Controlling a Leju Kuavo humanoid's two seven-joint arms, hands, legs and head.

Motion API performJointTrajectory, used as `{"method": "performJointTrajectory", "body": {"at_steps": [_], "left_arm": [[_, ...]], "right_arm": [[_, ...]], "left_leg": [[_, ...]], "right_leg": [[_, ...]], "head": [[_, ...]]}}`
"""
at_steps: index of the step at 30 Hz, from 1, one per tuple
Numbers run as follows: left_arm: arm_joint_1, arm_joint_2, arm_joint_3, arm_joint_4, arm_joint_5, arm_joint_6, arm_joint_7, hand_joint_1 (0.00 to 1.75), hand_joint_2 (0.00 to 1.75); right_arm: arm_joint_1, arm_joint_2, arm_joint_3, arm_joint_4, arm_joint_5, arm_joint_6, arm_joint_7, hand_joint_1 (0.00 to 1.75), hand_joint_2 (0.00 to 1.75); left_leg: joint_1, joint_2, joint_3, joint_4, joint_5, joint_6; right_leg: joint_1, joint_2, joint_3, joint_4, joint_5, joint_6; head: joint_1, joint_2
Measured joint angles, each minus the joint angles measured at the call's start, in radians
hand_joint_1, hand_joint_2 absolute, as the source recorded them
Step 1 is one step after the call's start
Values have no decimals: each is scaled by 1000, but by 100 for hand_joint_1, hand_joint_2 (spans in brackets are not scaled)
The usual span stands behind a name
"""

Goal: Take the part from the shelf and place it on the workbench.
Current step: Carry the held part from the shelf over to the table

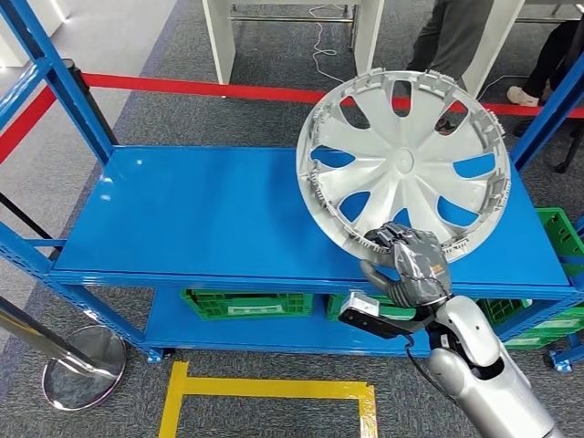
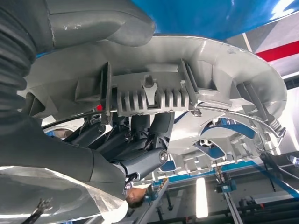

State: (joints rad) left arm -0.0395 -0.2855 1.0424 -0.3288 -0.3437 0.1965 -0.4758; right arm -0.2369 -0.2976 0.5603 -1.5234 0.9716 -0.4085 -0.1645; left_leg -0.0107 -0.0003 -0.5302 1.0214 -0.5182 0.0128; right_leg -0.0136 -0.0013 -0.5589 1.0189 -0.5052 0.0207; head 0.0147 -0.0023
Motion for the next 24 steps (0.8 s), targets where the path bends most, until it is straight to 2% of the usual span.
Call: {"method": "performJointTrajectory", "body": {"at_steps": [4, 6, 7, 8, 10, 11, 12, 13, 14, 16, 17, 18, 21, 22, 24], "left_arm": [[0, 4, 1, 0, -8, -11, 0, 0, 175], [-1, 6, 1, 0, -13, -11, 0, 0, 175], [-2, 6, 1, 0, -15, -11, 0, 0, 175], [-3, 7, 1, 0, -17, -10, 0, 0, 175], [-4, 7, 1, 1, -22, -10, 1, 0, 175], [-4, 7, 1, 2, -23, -9, 2, 0, 175], [-4, 7, 1, 2, -25, -9, 2, 0, 175], [-4, 7, 1, 3, -26, -8, 3, 0, 175], [-4, 6, 1, 3, -27, -8, 3, 0, 175], [-5, 7, 1, 3, -29, -7, 3, 0, 175], [-5, 7, 1, 4, -29, -6, 3, 0, 175], [-6, 7, 1, 4, -30, -6, 3, 0, 175], [-6, 8, 1, 4, -30, -4, 3, 0, 175], [-7, 8, 1, 4, -30, -4, 3, 0, 175], [-7, 8, 1, 4, -30, -4, 3, 0, 175]], "right_arm": [[19, 0, -7, -7, -27, 0, -11, 175, 175], [29, 0, -10, -14, -34, 0, -16, 175, 175], [32, 0, -11, -16, -36, 0, -19, 175, 175], [34, 0, -12, -17, -39, 0, -21, 175, 175], [38, 0, -12, -17, -46, 1, -28, 175, 175], [41, 0, -12, -17, -51, 2, -30, 175, 175], [45, 0, -12, -17, -55, 3, -32, 175, 175], [48, 0, -12, -17, -59, 3, -32, 175, 175], [51, 0, -12, -17, -61, 3, -33, 175, 175], [53, 0, -12, -17, -63, 3, -33, 175, 175], [54, 0, -12, -17, -63, 3, -33, 175, 175], [56, 0, -12, -17, -63, 4, -34, 175, 175], [59, 1, -13, -17, -63, 4, -34, 175, 175], [60, 1, -13, -17, -63, 4, -34, 175, 175], [62, 1, -14, -17, -63, 4, -34, 175, 175]], "left_leg": [[-4, 0, -2, 3, 1, 9], [0, 3, 1, -12, 15, 23], [2, 5, 3, -22, 23, 30], [5, 7, 3, -30, 29, 35], [5, 9, 0, -31, 33, 39], [5, 9, -2, -30, 33, 39], [5, 9, -2, -29, 33, 38], [7, 9, -3, -26, 32, 37], [9, 9, -3, -21, 30, 33], [12, 8, -9, -7, 22, 21], [11, 7, -13, 1, 20, 14], [9, 6, -19, 7, 20, 8], [8, 4, -36, 20, 18, -6], [9, 4, -45, 36, 1, -11], [11, 3, -77, 122, -68, -22]], "right_leg": [[-4, 0, 1, -2, 5, 10], [-4, 1, -4, 0, -1, 17], [-3, 1, -14, 18, -17, 20], [-3, 2, -32, 57, -44, 21], [-5, 2, -85, 180, -104, 25], [-6, 2, -107, 233, -120, 28], [-8, 1, -117, 259, -118, 31], [-10, 1, -109, 245, -95, 34], [-13, 0, -85, 195, -57, 37], [-16, -2, -25, 78, -9, 43], [-15, -1, -7, 45, -1, 43], [-13, 1, 0, 34, -7, 40], [-13, 3, -11, 31, -8, 17], [-15, 3, -17, 30, -5, 8], [-15, 0, -32, 29, 5, -9]], "head": [[0, 0], [0, 0], [1, 0], [4, 0], [7, 0], [8, 0], [8, 0], [8, 0], [8, 0], [10, 0], [12, 0], [12, 0], [8, 0], [7, 0], [3, 0]]}}
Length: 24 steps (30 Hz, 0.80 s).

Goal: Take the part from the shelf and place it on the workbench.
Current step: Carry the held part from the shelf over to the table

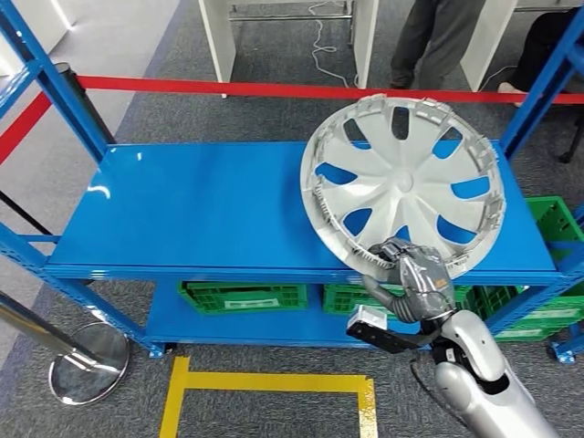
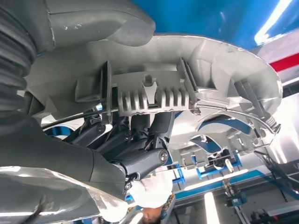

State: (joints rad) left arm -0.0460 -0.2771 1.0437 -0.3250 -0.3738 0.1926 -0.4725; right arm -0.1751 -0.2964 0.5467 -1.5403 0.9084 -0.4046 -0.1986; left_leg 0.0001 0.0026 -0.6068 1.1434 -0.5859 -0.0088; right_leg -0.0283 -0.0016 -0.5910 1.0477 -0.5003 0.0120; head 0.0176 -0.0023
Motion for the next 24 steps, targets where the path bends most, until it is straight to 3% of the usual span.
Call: {"method": "performJointTrajectory", "body": {"at_steps": [2, 3, 4, 5, 6, 8, 10, 12, 13, 15, 17, 18, 19, 20, 21, 22, 24], "left_arm": [[0, 0, 0, 0, 0, 0, 0, 0, 175], [0, 0, 0, 0, 0, 1, 0, 0, 175], [0, 0, 0, 1, -1, 2, 0, 0, 175], [-1, 0, 0, 1, -1, 3, 0, 0, 175], [-2, 1, 0, 1, -2, 5, 0, 0, 175], [-4, 4, 0, 1, -3, 7, 1, 0, 175], [-6, 6, 0, 2, -4, 9, 3, 0, 175], [-6, 4, 0, 2, -6, 9, 4, 0, 175], [-7, 4, 1, 3, -8, 9, 5, 0, 175], [-10, 4, 1, 3, -10, 8, 6, 0, 175], [-9, 2, 1, 4, -12, 6, 7, 0, 175], [-9, 1, 1, 4, -12, 6, 8, 0, 175], [-9, 0, 1, 4, -12, 5, 8, 0, 175], [-9, 0, 1, 4, -12, 5, 9, 0, 175], [-9, -1, 1, 4, -12, 5, 10, 0, 175], [-9, -1, 1, 4, -12, 5, 12, 0, 175], [-10, -1, 1, 4, -14, 7, 15, 0, 175]], "right_arm": [[1, 0, -2, 0, 0, 0, 0, 175, 175], [1, 0, -3, 0, 0, 0, 0, 175, 175], [1, 0, -3, 0, 0, 0, 0, 175, 175], [1, 0, -3, 0, 0, 0, 0, 175, 175], [1, 0, -4, 0, 0, 0, 0, 175, 175], [0, 2, -6, 0, 0, 1, -1, 175, 175], [-1, 3, -9, 0, -1, 4, -1, 175, 175], [-1, 3, -11, 0, -2, 11, -3, 175, 175], [0, 3, -12, 1, -2, 14, -4, 175, 175], [-1, 3, -13, 2, -2, 18, -6, 175, 175], [-2, 3, -14, 3, -2, 19, -7, 175, 175], [-2, 3, -14, 3, -2, 20, -7, 175, 175], [-2, 3, -14, 4, -2, 20, -7, 175, 175], [-2, 3, -14, 5, -2, 20, -7, 175, 175], [-2, 3, -14, 6, -3, 21, -7, 175, 175], [-2, 3, -14, 6, -3, 21, -7, 175, 175], [-2, 3, -14, 6, -3, 22, -7, 175, 175]], "left_leg": [[1, 0, -36, 123, -70, -3], [1, 0, -41, 159, -82, -1], [0, 0, -29, 157, -73, 4], [-3, 0, -2, 119, -48, 13], [-7, -1, 38, 53, -16, 26], [-18, -3, 111, -79, 21, 53], [-28, -5, 132, -133, 28, 63], [-31, -3, 127, -152, 52, 61], [-28, -2, 124, -164, 67, 62], [-21, 1, 108, -180, 95, 63], [-21, 2, 81, -179, 116, 64], [-20, 3, 67, -176, 125, 62], [-19, 4, 53, -171, 132, 60], [-17, 4, 38, -165, 139, 57], [-15, 5, 23, -155, 144, 53], [-14, 5, 8, -144, 147, 48], [-16, 5, -15, -120, 154, 39]], "right_leg": [[5, -2, -15, 1, 10, -10], [9, -2, -22, 1, 16, -13], [13, -2, -28, 1, 22, -14], [17, -1, -34, 1, 28, -15], [21, -1, -40, 1, 34, -16], [24, -1, -48, 0, 46, -13], [17, -3, -54, -5, 62, -1], [12, -3, -57, -14, 75, 12], [12, -2, -62, -12, 65, 17], [13, 0, -83, 41, -6, 25], [10, 0, -108, 158, -91, 33], [8, 0, -113, 209, -106, 38], [7, 0, -107, 236, -97, 43], [5, 0, -86, 230, -70, 47], [2, -1, -47, 188, -40, 51], [1, -1, 0, 126, -29, 55], [1, 0, 80, 9, -42, 52]], "head": [[-2, 0], [-2, 0], [-2, 0], [-2, 0], [-2, 0], [1, 0], [1, 0], [-1, 0], [-1, 0], [2, 0], [4, 0], [4, 0], [4, 0], [4, 0], [4, 0], [4, 0], [5, 0]]}}
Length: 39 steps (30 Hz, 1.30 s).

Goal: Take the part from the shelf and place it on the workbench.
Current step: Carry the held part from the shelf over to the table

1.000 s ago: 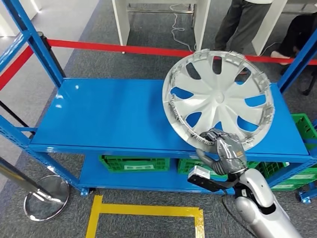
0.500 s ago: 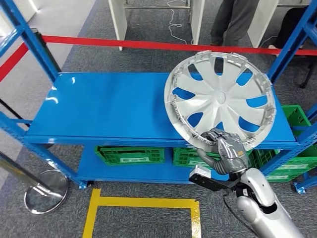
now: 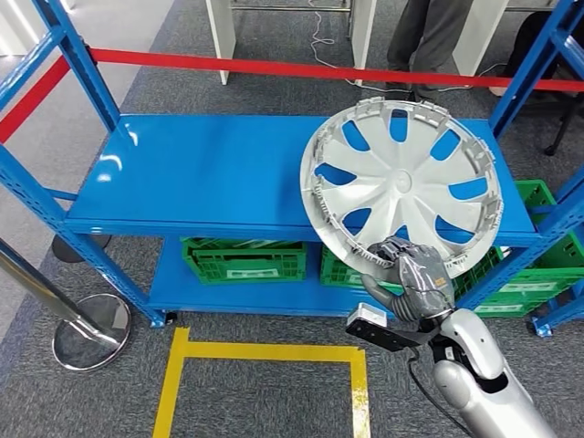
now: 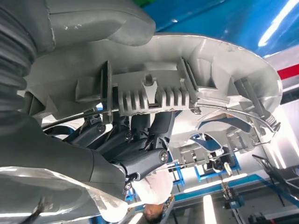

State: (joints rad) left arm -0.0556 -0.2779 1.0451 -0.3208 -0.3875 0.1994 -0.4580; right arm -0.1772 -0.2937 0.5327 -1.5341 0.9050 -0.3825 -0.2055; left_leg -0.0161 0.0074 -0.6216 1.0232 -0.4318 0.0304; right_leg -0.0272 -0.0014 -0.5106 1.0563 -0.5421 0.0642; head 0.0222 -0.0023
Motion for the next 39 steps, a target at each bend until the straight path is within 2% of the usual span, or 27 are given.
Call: {"method": "performJointTrajectory", "body": {"at_steps": [2, 4, 5, 7, 8, 9, 10, 11, 12, 13, 15, 16, 17, 19, 20, 21, 23, 24, 25, 26, 27, 29, 31, 33, 35, 37, 39], "left_arm": [[0, -1, 1, 0, -2, 4, 3, 0, 175], [2, -1, 3, 0, -3, 9, 6, 0, 175], [3, -2, 4, 1, -5, 11, 8, 0, 175], [4, -3, 4, 1, -9, 14, 9, 0, 175], [4, -3, 4, 1, -10, 16, 9, 0, 175], [4, -3, 4, 2, -11, 17, 9, 0, 175], [4, -3, 4, 2, -13, 17, 8, 0, 175], [4, -3, 4, 2, -15, 17, 7, 0, 175], [4, -2, 5, 2, -17, 16, 6, 0, 175], [3, -2, 5, 2, -18, 15, 4, 0, 175], [2, -1, 5, 2, -20, 13, 2, 0, 175], [0, 0, 5, 2, -21, 13, 1, 0, 175], [-1, 0, 5, 2, -22, 12, 0, 0, 175], [-1, 0, 5, 2, -23, 11, 0, 0, 175], [-1, 0, 5, 2, -24, 11, 0, 0, 175], [0, -1, 5, 2, -26, 11, 0, 0, 175], [1, -1, 6, 3, -29, 11, 0, 0, 175], [2, -1, 6, 3, -30, 11, 0, 0, 175], [2, -1, 7, 3, -30, 11, 0, 0, 175], [3, -1, 8, 4, -30, 11, 0, 0, 175], [3, -1, 9, 4, -31, 11, 1, 0, 175], [2, -1, 10, 5, -31, 11, 2, 0, 175], [1, -1, 12, 6, -32, 11, 3, 0, 175], [1, 0, 13, 6, -33, 11, 3, 0, 175], [1, 0, 13, 7, -33, 11, 3, 0, 175], [1, 1, 13, 7, -34, 11, 3, 0, 175], [2, 2, 14, 8, -34, 11, 3, 0, 175]], "right_arm": [[3, 0, 0, 0, -2, 1, 0, 175, 175], [8, 0, 0, 2, -5, 2, 0, 175, 175], [10, 0, -1, 2, -6, 2, 0, 175, 175], [14, 0, -3, 3, -8, 2, -3, 175, 175], [16, 0, -4, 3, -8, 2, -5, 175, 175], [18, 0, -5, 4, -7, 1, -9, 175, 175], [20, 0, -6, 4, -4, 0, -14, 175, 175], [22, -1, -7, 4, -1, 0, -19, 175, 175], [23, -3, -7, 3, 4, -1, -24, 175, 175], [24, -5, -7, 3, 8, -2, -27, 175, 175], [26, -10, -7, 2, 15, -4, -30, 175, 175], [26, -13, -7, 2, 16, -6, -31, 175, 175], [27, -15, -8, 2, 17, -8, -32, 175, 175], [29, -19, -9, 2, 17, -12, -33, 175, 175], [31, -20, -9, 2, 16, -13, -35, 175, 175], [33, -21, -9, 2, 13, -14, -36, 175, 175], [39, -22, -9, 2, 4, -15, -39, 175, 175], [42, -22, -9, 2, 0, -14, -41, 175, 175], [45, -22, -9, 2, -3, -14, -41, 175, 175], [48, -22, -9, 2, -4, -14, -41, 175, 175], [49, -22, -9, 2, -5, -14, -41, 175, 175], [50, -22, -10, 1, -5, -14, -41, 175, 175], [51, -22, -10, -1, -5, -14, -42, 175, 175], [54, -22, -11, -3, -5, -15, -42, 175, 175], [55, -22, -12, -4, -5, -16, -42, 175, 175], [55, -22, -12, -5, -5, -16, -41, 175, 175], [56, -22, -12, -5, -5, -16, -41, 175, 175]], "left_leg": [[-2, -1, -14, 11, 14, -8], [0, -3, -27, 19, 9, -18], [2, -4, -36, 40, -19, -24], [7, -6, -63, 133, -112, -36], [10, -6, -75, 196, -151, -39], [11, -6, -82, 252, -167, -41], [12, -6, -80, 287, -159, -41], [13, -6, -66, 292, -132, -39], [12, -6, -37, 263, -99, -34], [11, -7, 5, 205, -76, -25], [6, -9, 100, 59, -83, -9], [3, -9, 130, 8, -98, -4], [1, -9, 143, -20, -110, -2], [3, -7, 140, -36, -106, 1], [5, -6, 137, -41, -100, 5], [7, -4, 133, -45, -91, 10], [6, -3, 118, -43, -79, 17], [4, -3, 111, -42, -74, 18], [3, -3, 104, -39, -71, 17], [3, -2, 99, -36, -69, 17], [3, -3, 95, -33, -68, 16], [1, -2, 89, -22, -69, 12], [-3, -2, 78, -11, -69, 4], [-4, -2, 70, -5, -66, -4], [-3, -3, 62, 11, -81, -15], [2, -5, 27, 95, -136, -29], [10, -6, -29, 226, -196, -39]], "right_leg": [[4, 3, 17, -38, -17, -13], [2, 1, -2, -36, -6, -30], [0, -1, -13, -36, 3, -41], [0, -3, -37, -37, 21, -57], [0, -3, -51, -37, 31, -61], [1, -3, -64, -37, 40, -61], [2, -3, -78, -36, 50, -61], [3, -3, -90, -36, 60, -60], [5, -2, -102, -36, 70, -59], [6, -2, -110, -36, 78, -57], [9, -2, -120, -35, 93, -50], [8, -3, -123, -35, 99, -44], [9, -4, -126, -35, 106, -37], [7, -5, -136, -33, 110, -24], [7, -4, -147, -16, 95, -20], [7, -3, -163, 20, 68, -17], [6, -1, -209, 145, -8, -13], [6, -1, -228, 203, -34, -12], [6, -1, -232, 235, -45, -10], [6, -1, -218, 230, -38, -10], [6, -1, -184, 185, -16, -11], [7, -4, -95, 47, 25, -16], [10, -4, -48, -31, 32, -24], [10, -2, -48, -36, 31, -33], [5, -2, -51, -38, 36, -42], [2, -4, -54, -40, 40, -51], [1, -5, -58, -40, 41, -54]], "head": [[1, 0], [1, 0], [-1, 0], [-6, 0], [-8, 0], [-8, 0], [-8, 0], [-9, 0], [-9, 0], [-9, 0], [-8, 0], [-8, 0], [-8, 0], [-7, 0], [-6, 0], [-4, 0], [-2, 0], [-2, 0], [-2, 0], [-2, 0], [-2, 0], [-2, 0], [-3, 0], [-3, 0], [-6, 0], [-10, 0], [-11, 0]]}}
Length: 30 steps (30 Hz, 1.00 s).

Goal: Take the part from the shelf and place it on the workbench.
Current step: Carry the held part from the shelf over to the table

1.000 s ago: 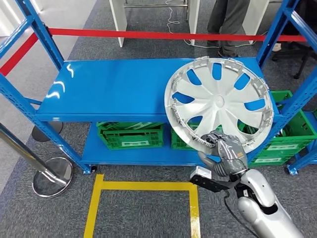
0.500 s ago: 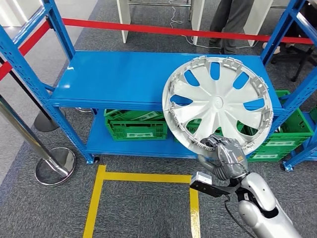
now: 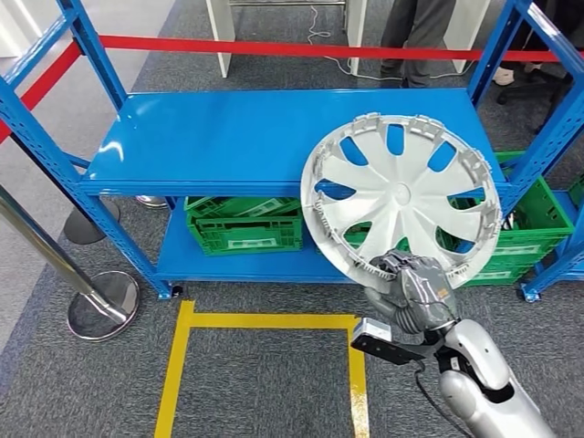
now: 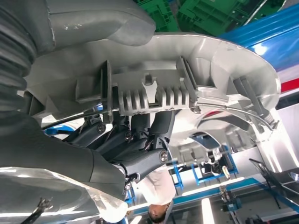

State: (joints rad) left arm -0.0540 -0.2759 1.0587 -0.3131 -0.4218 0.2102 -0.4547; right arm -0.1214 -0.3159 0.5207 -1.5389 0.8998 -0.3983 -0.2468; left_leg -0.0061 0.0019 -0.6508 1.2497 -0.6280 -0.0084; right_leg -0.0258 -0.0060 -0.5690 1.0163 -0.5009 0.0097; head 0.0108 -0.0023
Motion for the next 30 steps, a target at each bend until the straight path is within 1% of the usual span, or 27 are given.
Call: {"method": "performJointTrajectory", "body": {"at_steps": [1, 2, 3, 4, 5, 6, 7, 9, 10, 11, 12, 13, 15, 16, 17, 18, 19, 20, 21, 22, 23, 25, 26, 27, 28, 29, 30], "left_arm": [[1, 0, 0, 0, -1, 0, 0, 0, 175], [1, 1, 0, 1, -2, 0, 0, 0, 175], [2, 1, 0, 1, -3, 0, 0, 0, 175], [1, 1, 0, 1, -5, 0, 0, 0, 175], [1, 2, 0, 2, -6, 0, 0, 0, 175], [0, 2, 0, 2, -6, 0, 0, 0, 175], [0, 2, 0, 2, -7, 1, 0, 0, 175], [-1, 3, 0, 3, -8, 2, 1, 0, 175], [-2, 4, 1, 3, -8, 3, 1, 0, 175], [-2, 4, 1, 3, -9, 3, 1, 0, 175], [-2, 3, 1, 3, -9, 3, 2, 0, 175], [-2, 3, 1, 3, -9, 2, 2, 0, 175], [-2, 3, 1, 4, -10, 1, 2, 0, 175], [-2, 4, 1, 4, -10, 0, 2, 0, 175], [-2, 4, 1, 4, -11, 0, 3, 0, 175], [-2, 4, 1, 4, -11, 0, 3, 0, 175], [-3, 4, 1, 4, -12, 0, 3, 0, 175], [-3, 4, 1, 4, -13, 0, 3, 0, 175], [-5, 4, 1, 4, -14, 0, 3, 0, 175], [-6, 4, 1, 4, -14, 0, 4, 0, 175], [-6, 4, 1, 5, -15, 0, 4, 0, 175], [-4, 4, 1, 6, -15, 1, 6, 0, 175], [-3, 5, 2, 6, -15, 2, 6, 0, 175], [-3, 5, 2, 7, -15, 2, 7, 0, 175], [-3, 6, 2, 7, -16, 3, 7, 0, 175], [-4, 5, 2, 8, -16, 4, 7, 0, 175], [-4, 6, 2, 8, -17, 4, 8, 0, 175]], "right_arm": [[0, 0, 0, 0, 0, 0, 0, 175, 175], [0, 0, 0, 0, 0, 0, 0, 175, 175], [0, 0, 0, 0, 1, 0, 0, 175, 175], [0, 0, 0, 0, 1, 0, 0, 175, 175], [0, 0, 0, 0, 2, 0, 0, 175, 175], [0, 0, 0, 0, 3, 0, 0, 175, 175], [-1, 0, -1, -1, 3, -1, -1, 175, 175], [-2, 0, -1, -1, 5, -1, -2, 175, 175], [-2, 0, -2, -1, 6, 0, -3, 175, 175], [-2, -1, -2, -1, 8, 2, -4, 175, 175], [-3, -2, -2, -1, 10, 4, -4, 175, 175], [-4, -4, -2, -1, 14, 5, -5, 175, 175], [-5, -6, -1, -1, 21, 8, -4, 175, 175], [-6, -7, -1, -1, 24, 8, -4, 175, 175], [-6, -8, 0, 0, 26, 9, -4, 175, 175], [-6, -8, 0, 0, 27, 9, -4, 175, 175], [-6, -10, 1, 0, 28, 10, -3, 175, 175], [-6, -11, 1, 0, 28, 10, -2, 175, 175], [-6, -13, 2, 0, 29, 10, -2, 175, 175], [-7, -14, 3, 0, 31, 10, -2, 175, 175], [-9, -16, 4, 1, 33, 11, -1, 175, 175], [-13, -17, 6, 2, 35, 11, 0, 175, 175], [-14, -17, 6, 2, 35, 11, 1, 175, 175], [-15, -17, 6, 2, 35, 11, 2, 175, 175], [-15, -17, 6, 2, 36, 11, 3, 175, 175], [-15, -17, 6, 2, 36, 11, 4, 175, 175], [-15, -18, 6, 2, 37, 11, 4, 175, 175]], "left_leg": [[3, 0, -16, 41, -10, -3], [6, 0, -18, 48, 1, -4], [8, 0, -1, 15, 30, -4], [10, 0, 29, -48, 70, -2], [10, -1, 59, -113, 101, 1], [8, -2, 83, -169, 124, 4], [7, -3, 95, -202, 132, 8], [5, -4, 94, -221, 128, 16], [7, -4, 93, -226, 128, 21], [8, -4, 92, -230, 130, 28], [10, -3, 92, -235, 134, 34], [10, -3, 91, -238, 138, 40], [6, -5, 87, -238, 140, 45], [4, -7, 86, -237, 141, 46], [1, -10, 85, -236, 141, 47], [0, -15, 85, -235, 141, 47], [-1, -21, 85, -233, 141, 46], [-2, -28, 84, -231, 141, 45], [-3, -36, 80, -226, 141, 44], [-3, -43, 74, -223, 143, 40], [-3, -50, 67, -220, 145, 35], [0, -62, 58, -219, 150, 23], [-1, -58, 55, -213, 146, 17], [-1, -50, 46, -195, 132, 11], [-1, -37, 30, -157, 107, 5], [1, -25, 5, -100, 76, -1], [4, -19, -25, -32, 46, -5]], "right_leg": [[0, 0, -1, 0, 1, -1], [0, 1, -2, 0, 1, -1], [0, 2, -1, 1, 2, 0], [0, 3, 1, 1, 1, 0], [0, 4, 2, 1, 2, 2], [1, 5, 1, 2, 3, 6], [3, 5, -2, 3, 5, 12], [4, 5, -11, 3, 10, 24], [3, 4, -16, 3, 9, 30], [3, 3, -23, 11, 1, 35], [2, 3, -35, 35, -17, 38], [2, 4, -57, 81, -45, 40], [3, 4, -114, 213, -105, 41], [3, 4, -136, 263, -120, 41], [4, 4, -142, 279, -117, 41], [4, 6, -128, 255, -95, 39], [4, 12, -97, 198, -61, 36], [4, 27, -61, 131, -35, 32], [3, 42, -27, 70, -17, 29], [3, 54, -6, 30, -10, 27], [4, 59, 2, 15, -14, 25], [4, 46, 3, 8, -12, 20], [2, 37, 4, 5, -10, 16], [0, 26, 6, 2, -8, 11], [-2, 15, 8, 0, -8, 6], [-2, 5, 9, 0, -8, 3], [-2, -6, 9, 0, -9, 1]], "head": [[0, 0], [0, 0], [0, 0], [0, 0], [0, 0], [0, 0], [0, 0], [1, 0], [1, 0], [2, 0], [3, 0], [5, 0], [7, 0], [7, 0], [7, 0], [7, 0], [7, 0], [7, 0], [7, 0], [7, 0], [6, 0], [6, 0], [4, 0], [1, 0], [-2, 0], [-4, 0], [-5, 0]]}}
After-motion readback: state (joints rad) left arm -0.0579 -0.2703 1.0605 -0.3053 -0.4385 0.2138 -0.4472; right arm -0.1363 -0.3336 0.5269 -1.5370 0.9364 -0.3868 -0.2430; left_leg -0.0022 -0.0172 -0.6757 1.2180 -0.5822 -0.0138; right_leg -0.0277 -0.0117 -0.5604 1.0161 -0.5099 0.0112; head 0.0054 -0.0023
